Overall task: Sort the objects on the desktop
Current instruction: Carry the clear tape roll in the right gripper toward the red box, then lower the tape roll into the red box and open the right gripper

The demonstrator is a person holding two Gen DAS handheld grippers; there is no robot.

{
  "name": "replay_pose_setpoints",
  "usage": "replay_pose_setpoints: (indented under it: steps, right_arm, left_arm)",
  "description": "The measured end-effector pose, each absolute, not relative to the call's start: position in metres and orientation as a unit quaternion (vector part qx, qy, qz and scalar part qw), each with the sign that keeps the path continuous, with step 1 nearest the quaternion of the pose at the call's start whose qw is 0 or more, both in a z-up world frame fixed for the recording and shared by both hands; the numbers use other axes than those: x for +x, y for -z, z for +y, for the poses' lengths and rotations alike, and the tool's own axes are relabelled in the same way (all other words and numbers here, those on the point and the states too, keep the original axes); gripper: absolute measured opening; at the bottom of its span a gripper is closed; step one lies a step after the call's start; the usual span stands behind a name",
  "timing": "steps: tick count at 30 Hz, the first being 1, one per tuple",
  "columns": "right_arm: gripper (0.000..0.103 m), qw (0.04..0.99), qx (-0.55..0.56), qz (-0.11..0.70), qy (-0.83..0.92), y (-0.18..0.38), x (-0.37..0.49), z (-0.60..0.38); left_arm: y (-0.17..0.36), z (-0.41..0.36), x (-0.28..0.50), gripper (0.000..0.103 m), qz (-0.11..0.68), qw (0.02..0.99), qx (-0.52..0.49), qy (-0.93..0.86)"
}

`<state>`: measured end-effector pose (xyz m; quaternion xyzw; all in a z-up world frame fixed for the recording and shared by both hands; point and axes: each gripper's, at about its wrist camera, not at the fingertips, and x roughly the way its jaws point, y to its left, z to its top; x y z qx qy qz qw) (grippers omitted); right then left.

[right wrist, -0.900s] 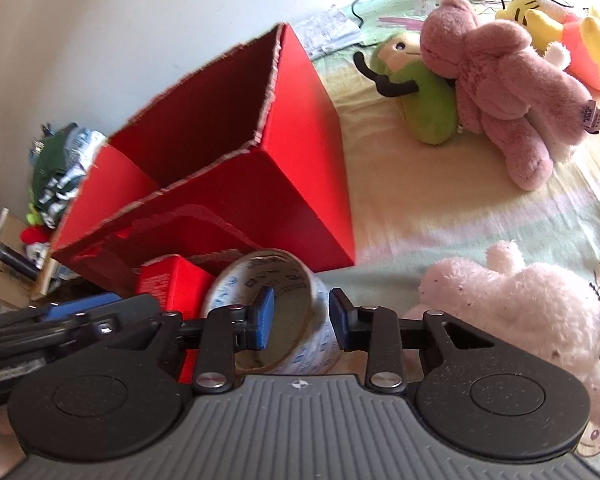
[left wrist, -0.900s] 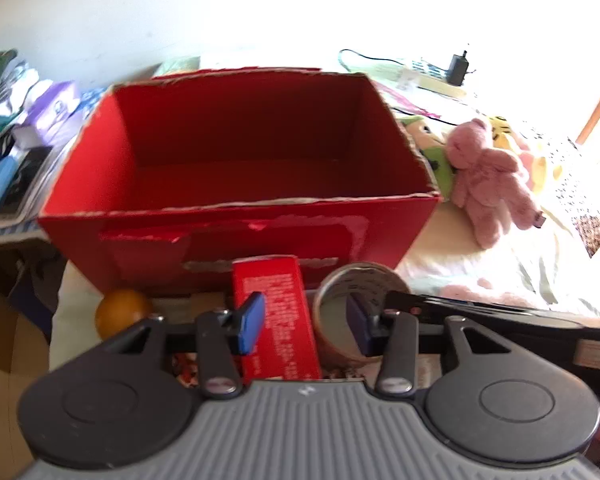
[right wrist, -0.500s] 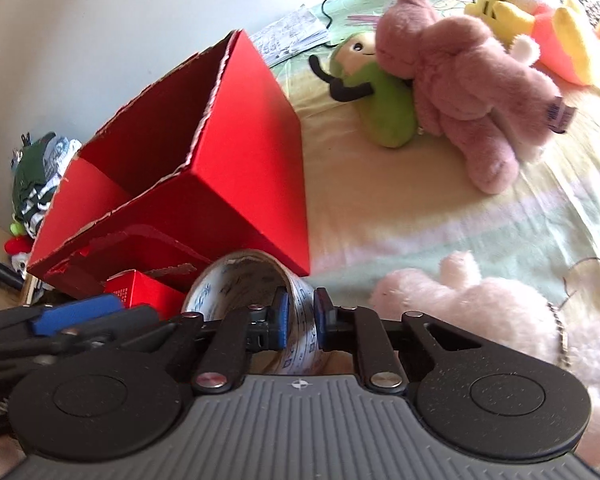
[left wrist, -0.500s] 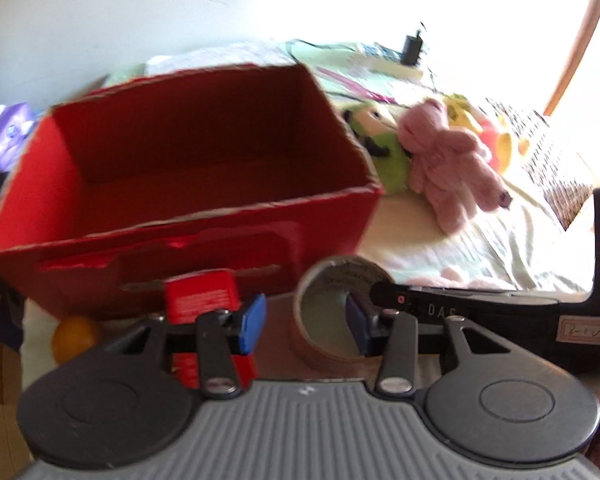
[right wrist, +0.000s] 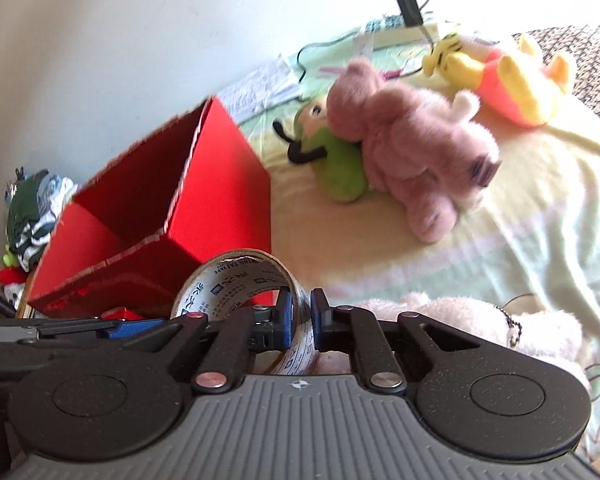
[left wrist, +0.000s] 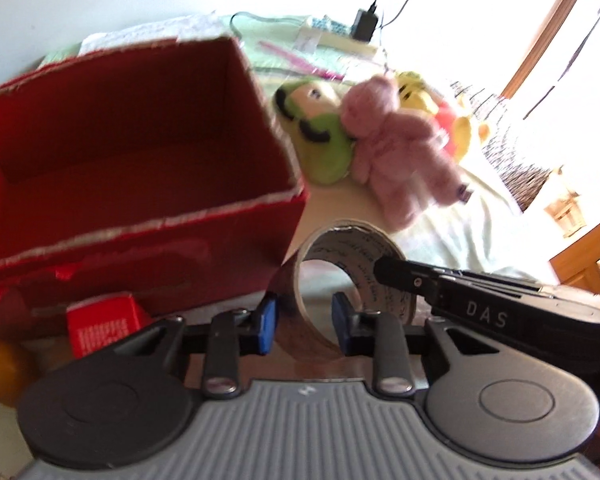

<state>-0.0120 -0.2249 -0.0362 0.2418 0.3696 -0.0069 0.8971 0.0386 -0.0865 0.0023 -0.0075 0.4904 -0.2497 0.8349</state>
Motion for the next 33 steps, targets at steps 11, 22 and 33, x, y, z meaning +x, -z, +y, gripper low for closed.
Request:
replay_pose_setpoints:
  steps: [11,22,33]
  right_arm:
    - [0.014,0.951,0.185,0.246,-0.020,-0.053,0.004,-0.221]
    - [0.012,0.915,0.199,0.333,-0.113,-0.031,0.120,-0.145]
    - [0.011,0.865,0.118,0.473,-0.117,0.021,0.207,-0.069]
  left_arm:
    - [-0.081,-0.075,0.059,0.024,0.390,0.876,-0.020,0.284]
    - [-0.076,0.007,0.131,0.024,0.397,0.904,-0.011,0.155]
    - [-0.013,0.063,0.180,0.032,0.460,0.887,0.000,0.034]
